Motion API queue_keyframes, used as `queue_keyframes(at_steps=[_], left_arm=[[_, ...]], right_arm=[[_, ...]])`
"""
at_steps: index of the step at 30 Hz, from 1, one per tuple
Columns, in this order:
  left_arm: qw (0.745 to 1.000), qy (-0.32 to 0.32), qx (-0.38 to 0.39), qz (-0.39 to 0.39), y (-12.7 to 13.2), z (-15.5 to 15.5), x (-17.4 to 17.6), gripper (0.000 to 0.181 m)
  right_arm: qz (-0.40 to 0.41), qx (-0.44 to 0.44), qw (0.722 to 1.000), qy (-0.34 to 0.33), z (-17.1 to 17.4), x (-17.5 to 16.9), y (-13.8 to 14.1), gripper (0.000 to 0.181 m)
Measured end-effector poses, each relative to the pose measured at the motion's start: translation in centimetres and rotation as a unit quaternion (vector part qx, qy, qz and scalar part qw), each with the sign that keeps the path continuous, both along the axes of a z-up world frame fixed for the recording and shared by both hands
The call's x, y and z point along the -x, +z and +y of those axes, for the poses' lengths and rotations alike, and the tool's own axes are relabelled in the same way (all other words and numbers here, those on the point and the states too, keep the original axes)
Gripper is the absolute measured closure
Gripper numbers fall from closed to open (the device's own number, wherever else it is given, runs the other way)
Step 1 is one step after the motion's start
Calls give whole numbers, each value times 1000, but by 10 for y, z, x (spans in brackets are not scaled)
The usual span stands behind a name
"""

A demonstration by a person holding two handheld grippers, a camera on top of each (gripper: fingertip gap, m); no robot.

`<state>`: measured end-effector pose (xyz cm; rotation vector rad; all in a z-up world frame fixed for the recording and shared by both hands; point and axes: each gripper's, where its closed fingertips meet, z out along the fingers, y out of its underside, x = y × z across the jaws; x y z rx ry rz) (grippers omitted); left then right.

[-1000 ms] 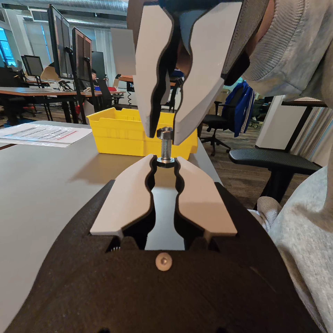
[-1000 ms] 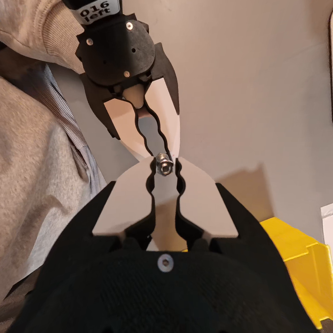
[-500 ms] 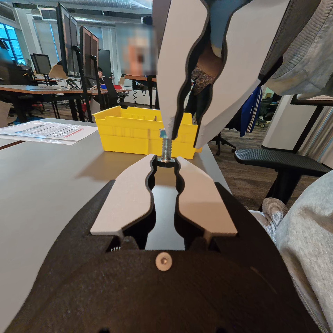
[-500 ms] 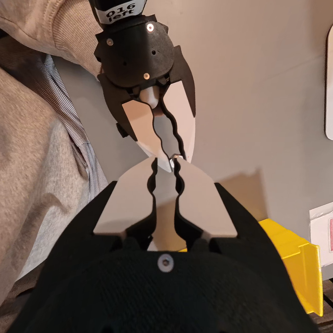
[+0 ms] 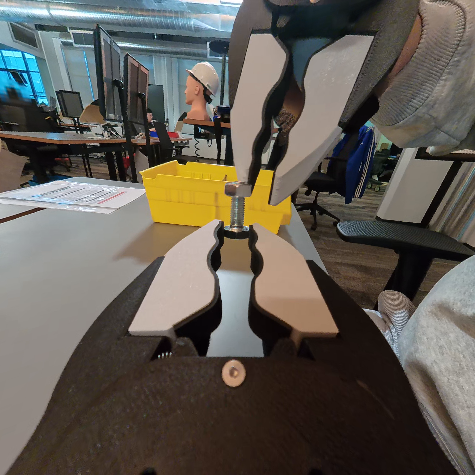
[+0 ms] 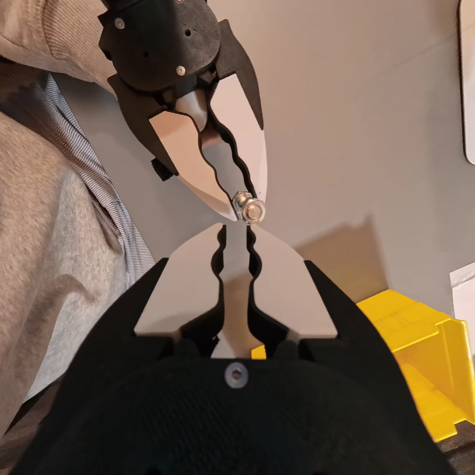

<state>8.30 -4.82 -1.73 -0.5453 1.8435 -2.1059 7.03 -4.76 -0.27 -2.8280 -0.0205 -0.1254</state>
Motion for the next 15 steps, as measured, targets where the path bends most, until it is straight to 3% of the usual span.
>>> queue_keyframes(at_steps=[1,15], left_arm=[[1000,-1,1,-1,0,0,0,163],[999,-12,-23,-18,-3,-8,7,162]], right_arm=[[0,-2,1000,-3,0,-1,0,165],[-6,-15,1000,14,15,0,0,162]])
